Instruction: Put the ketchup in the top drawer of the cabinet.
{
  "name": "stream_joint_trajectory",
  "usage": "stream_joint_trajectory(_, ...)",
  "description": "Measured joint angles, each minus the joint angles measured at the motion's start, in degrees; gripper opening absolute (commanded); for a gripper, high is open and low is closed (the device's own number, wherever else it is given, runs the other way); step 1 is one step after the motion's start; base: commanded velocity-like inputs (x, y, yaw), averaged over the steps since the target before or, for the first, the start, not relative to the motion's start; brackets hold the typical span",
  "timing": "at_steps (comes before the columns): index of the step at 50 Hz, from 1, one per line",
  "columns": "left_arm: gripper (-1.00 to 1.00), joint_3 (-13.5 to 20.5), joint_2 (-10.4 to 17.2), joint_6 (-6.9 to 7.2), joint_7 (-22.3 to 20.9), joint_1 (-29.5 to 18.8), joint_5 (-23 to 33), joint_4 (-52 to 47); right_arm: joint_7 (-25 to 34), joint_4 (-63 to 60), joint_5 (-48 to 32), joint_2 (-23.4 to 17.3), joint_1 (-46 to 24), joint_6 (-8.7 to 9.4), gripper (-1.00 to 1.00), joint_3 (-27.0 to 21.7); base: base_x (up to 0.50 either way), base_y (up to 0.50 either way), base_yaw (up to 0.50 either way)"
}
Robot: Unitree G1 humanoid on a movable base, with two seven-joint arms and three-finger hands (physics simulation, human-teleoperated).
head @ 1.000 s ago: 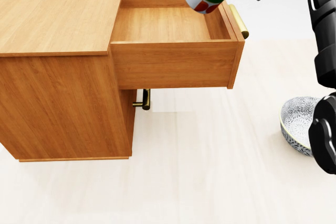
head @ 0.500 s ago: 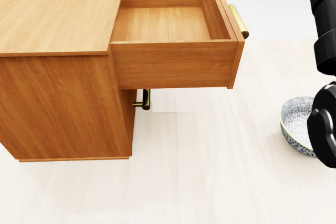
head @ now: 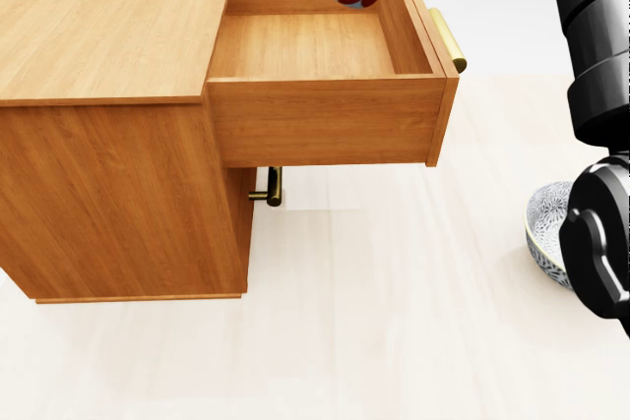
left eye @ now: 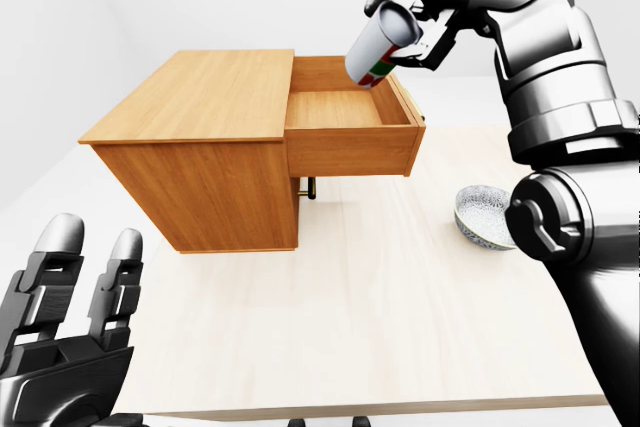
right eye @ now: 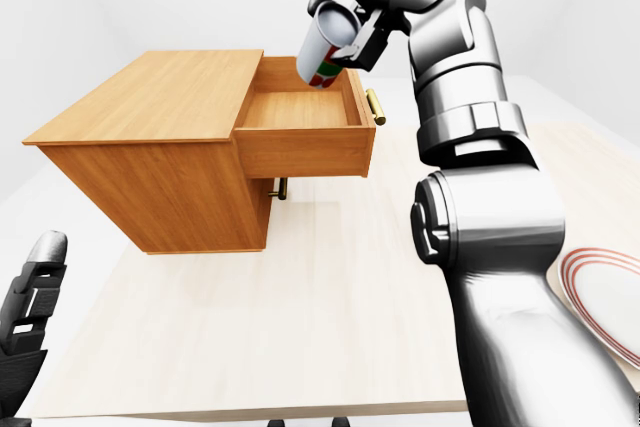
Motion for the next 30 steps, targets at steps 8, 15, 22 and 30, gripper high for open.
stream_joint_trajectory(8,1.0,0.0,0.1,-0.02,0.1,0.0,0.0,0.0,0.0,0.1,0.4,0.1,0.8,0.0,-1.0,-0.2,0.0,0.0,0.0)
stream_joint_trajectory(15,1.0,-0.1,-0.1,0.12,0.0,-0.1,0.2,0.0,0.0,0.2,1.0,0.1,1.8,0.0,-1.0,-0.5,0.0,0.0,0.0)
stream_joint_trajectory(22,1.0,-0.3,-0.2,0.16,-0.1,-0.1,0.5,0.0,0.0,0.3,1.8,0.2,2.5,0.0,-1.0,-0.8,0.0,0.0,0.0)
stream_joint_trajectory(30,1.0,-0.9,-0.3,-0.18,-0.3,0.2,1.0,0.0,0.0,0.4,2.6,0.5,3.0,0.0,-1.0,-1.0,0.0,0.0,0.0)
